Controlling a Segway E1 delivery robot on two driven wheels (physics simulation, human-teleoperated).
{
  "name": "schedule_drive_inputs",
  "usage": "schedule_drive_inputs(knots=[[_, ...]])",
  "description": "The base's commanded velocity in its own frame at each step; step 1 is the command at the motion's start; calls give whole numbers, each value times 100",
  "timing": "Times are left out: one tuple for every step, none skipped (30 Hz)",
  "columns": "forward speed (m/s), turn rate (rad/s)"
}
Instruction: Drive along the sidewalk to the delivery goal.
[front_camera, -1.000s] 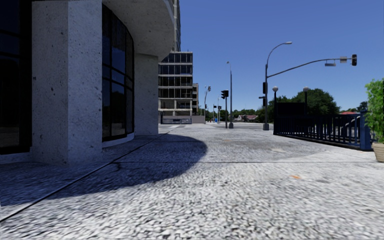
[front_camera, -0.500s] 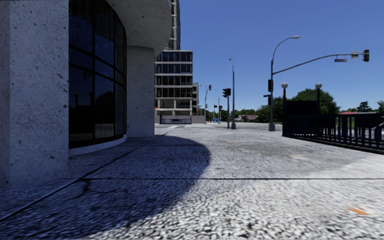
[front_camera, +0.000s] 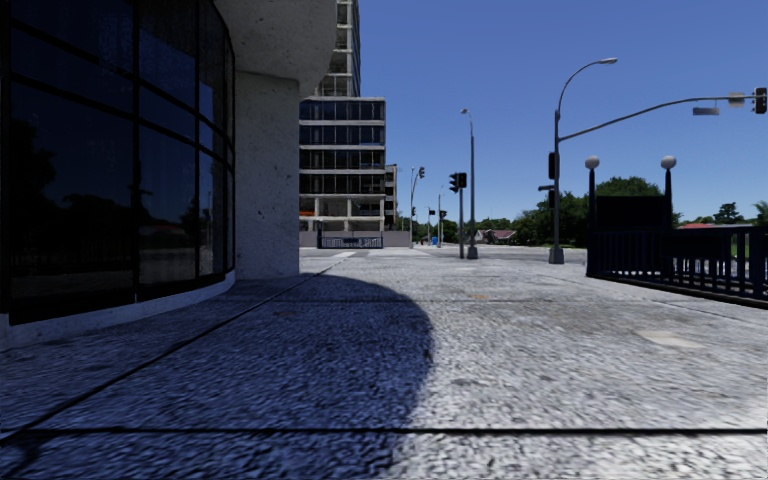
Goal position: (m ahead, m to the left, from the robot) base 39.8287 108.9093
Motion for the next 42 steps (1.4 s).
schedule_drive_inputs(knots=[[200,0],[200,0],[200,0],[200,0],[200,0],[200,0],[200,0],[200,0],[200,0],[200,0],[200,0],[200,0],[200,0],[200,0],[200,0],[200,0],[200,0],[200,0],[200,0],[200,0],[200,0],[200,0],[200,0],[200,0],[200,0],[200,0],[200,0],[200,0],[200,0],[200,0],[200,0],[200,0],[200,0],[200,0],[200,0],[200,0],[200,0],[200,0],[200,0],[200,0],[200,0],[200,0]])
